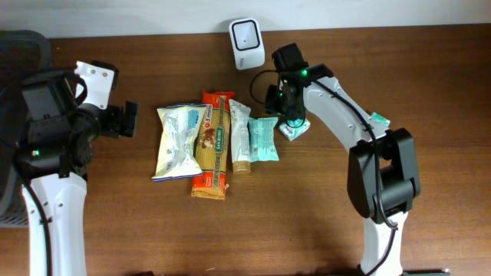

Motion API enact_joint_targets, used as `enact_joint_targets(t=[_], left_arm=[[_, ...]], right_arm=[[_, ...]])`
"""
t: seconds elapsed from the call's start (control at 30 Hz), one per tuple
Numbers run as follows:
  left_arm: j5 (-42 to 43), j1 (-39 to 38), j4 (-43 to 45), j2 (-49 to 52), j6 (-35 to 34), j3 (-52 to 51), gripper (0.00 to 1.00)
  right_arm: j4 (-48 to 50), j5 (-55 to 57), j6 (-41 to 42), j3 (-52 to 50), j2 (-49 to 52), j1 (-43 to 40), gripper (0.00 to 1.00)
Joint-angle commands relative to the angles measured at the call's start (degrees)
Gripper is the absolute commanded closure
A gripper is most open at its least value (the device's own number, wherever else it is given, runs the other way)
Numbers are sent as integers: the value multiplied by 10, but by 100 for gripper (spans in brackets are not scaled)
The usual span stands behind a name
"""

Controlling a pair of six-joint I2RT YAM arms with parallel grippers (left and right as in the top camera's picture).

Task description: Scan the item barcode

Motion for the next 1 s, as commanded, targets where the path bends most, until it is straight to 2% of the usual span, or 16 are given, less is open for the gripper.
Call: enact_joint_targets(t=[0.0,0.27,0.43,0.63,0.77,0.9,0.97], left_arm=[[0,2,0,-7,9,2,1],[0,2,0,-7,9,2,1],[0,2,0,-7,9,2,1],[0,2,0,-7,9,2,1],[0,2,0,-7,9,2,1],[0,2,-2,-7,9,2,1],[0,2,-5,-7,9,2,1]], right_arm=[[15,22,25,-35,-5,3,62],[-3,16,26,-51,-5,3,62],[-49,16,18,-51,-5,2,62],[-98,16,-43,-24,-6,-19,62],[-171,9,-111,55,-7,-54,62],[-217,-43,-208,120,-7,-73,61],[-225,-43,-234,131,-7,-81,57]])
